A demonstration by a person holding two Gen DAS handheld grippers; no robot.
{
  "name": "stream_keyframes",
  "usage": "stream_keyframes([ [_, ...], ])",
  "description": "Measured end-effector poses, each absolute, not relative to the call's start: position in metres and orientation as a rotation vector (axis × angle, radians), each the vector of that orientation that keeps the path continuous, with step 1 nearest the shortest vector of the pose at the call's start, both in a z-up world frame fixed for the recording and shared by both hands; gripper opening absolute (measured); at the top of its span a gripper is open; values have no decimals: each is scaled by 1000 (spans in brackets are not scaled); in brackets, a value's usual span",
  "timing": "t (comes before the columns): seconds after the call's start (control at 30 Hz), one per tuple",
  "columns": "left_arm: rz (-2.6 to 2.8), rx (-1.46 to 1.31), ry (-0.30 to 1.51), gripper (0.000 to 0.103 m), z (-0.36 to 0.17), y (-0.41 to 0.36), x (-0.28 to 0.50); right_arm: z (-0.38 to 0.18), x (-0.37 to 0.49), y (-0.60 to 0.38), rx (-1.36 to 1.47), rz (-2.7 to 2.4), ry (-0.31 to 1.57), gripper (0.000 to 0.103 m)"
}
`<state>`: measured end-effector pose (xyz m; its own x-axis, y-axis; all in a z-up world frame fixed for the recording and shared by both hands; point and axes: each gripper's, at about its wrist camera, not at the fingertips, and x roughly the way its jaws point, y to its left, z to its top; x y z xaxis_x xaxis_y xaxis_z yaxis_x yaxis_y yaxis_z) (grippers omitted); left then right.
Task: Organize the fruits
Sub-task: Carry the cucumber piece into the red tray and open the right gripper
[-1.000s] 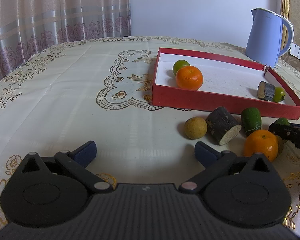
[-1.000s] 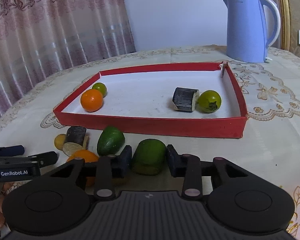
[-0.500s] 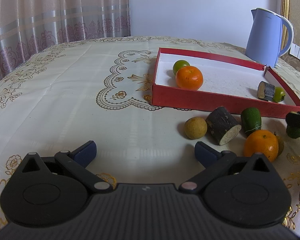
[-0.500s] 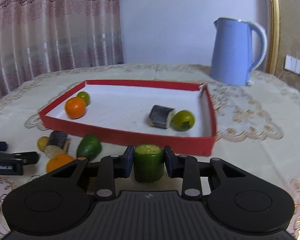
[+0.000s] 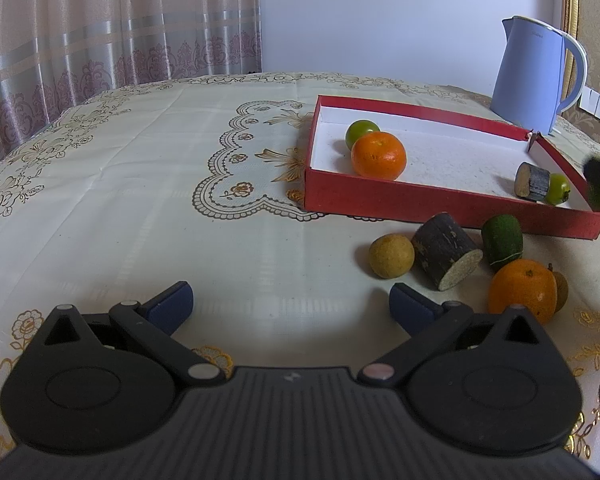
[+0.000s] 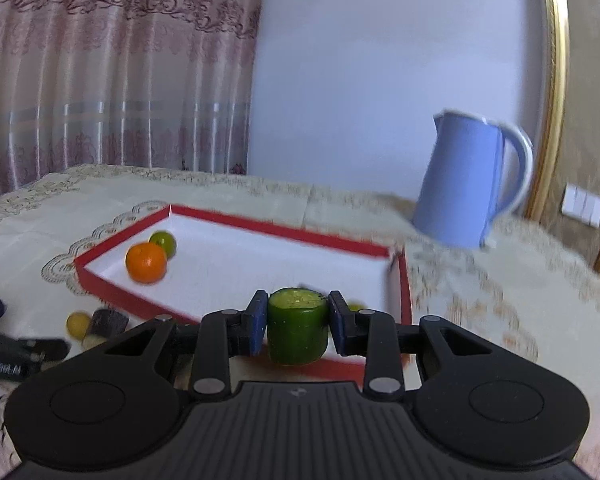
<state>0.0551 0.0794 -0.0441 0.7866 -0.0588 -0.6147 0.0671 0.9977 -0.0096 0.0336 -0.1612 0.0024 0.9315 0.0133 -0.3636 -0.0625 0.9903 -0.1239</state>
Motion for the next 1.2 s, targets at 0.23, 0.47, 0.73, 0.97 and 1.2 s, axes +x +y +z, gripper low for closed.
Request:
stream_keyframes([
  [0.23,-68,13,662,103,-44,79,55,-2,94,-140,-219,56,410,32],
  [0.47,-68,13,662,103,-44,79,55,-27,129,-123,-307,38,457,31],
  [0.73,-68,13,662,103,-44,79,55,-35,150,-129,-236,65,544,31],
  [0.97,-68,13,662,103,-44,79,55,-24,131,-140,-154,118,541,58],
  [1.2,-68,13,662,103,-44,79,55,-15,64,-167,-115,111,458,76],
])
